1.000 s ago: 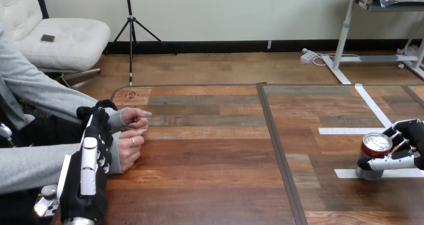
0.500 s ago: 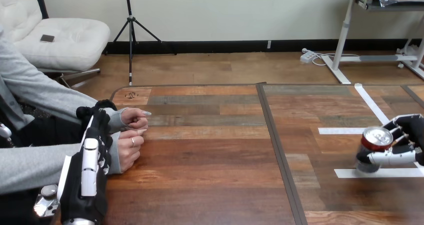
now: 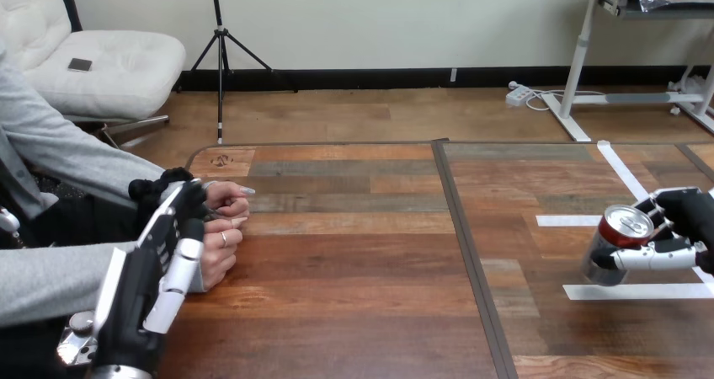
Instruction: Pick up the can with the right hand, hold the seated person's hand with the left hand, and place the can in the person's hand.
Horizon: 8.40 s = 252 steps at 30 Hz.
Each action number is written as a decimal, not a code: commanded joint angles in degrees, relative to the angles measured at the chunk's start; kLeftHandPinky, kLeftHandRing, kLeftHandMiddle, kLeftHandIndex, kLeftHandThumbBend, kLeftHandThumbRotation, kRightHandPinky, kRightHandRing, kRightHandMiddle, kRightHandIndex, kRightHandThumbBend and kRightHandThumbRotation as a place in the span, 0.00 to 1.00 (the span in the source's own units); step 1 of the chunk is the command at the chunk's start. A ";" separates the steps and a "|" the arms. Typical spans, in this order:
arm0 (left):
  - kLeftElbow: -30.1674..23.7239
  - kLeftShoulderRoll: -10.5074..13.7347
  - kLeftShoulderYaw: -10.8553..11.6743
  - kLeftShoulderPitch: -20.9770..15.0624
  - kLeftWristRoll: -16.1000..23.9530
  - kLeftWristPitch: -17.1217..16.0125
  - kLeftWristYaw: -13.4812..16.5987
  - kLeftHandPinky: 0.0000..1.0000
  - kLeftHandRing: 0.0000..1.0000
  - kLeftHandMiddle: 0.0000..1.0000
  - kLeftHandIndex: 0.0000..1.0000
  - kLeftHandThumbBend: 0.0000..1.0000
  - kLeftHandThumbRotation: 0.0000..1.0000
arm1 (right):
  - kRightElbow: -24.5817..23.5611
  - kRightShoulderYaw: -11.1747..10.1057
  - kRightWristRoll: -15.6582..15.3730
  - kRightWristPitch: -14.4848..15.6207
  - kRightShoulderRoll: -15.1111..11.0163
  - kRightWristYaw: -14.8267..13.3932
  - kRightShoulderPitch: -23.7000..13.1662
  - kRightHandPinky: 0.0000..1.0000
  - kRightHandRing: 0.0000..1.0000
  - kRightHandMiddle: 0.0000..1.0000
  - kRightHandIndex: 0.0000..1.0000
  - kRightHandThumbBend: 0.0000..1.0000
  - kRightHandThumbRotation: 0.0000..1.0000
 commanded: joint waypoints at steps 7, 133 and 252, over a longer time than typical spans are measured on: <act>-9.14 6.10 -0.70 -1.70 8.84 -0.88 5.50 0.58 0.71 0.74 0.73 0.55 0.41 | -6.58 -2.26 4.04 -1.45 0.30 2.28 -3.92 0.28 0.33 0.40 0.42 0.84 0.00; 14.81 33.11 -30.43 -27.77 42.10 16.69 22.38 0.75 0.81 0.84 0.83 1.00 0.48 | -6.73 -3.20 8.28 -2.02 1.08 7.26 -4.46 0.28 0.31 0.37 0.41 0.86 0.00; 20.37 33.48 -36.34 -31.95 38.56 26.01 9.11 0.45 0.51 0.58 0.59 0.84 0.00 | -7.59 -3.21 9.32 -1.57 1.27 6.37 -3.35 0.24 0.29 0.38 0.41 0.84 0.00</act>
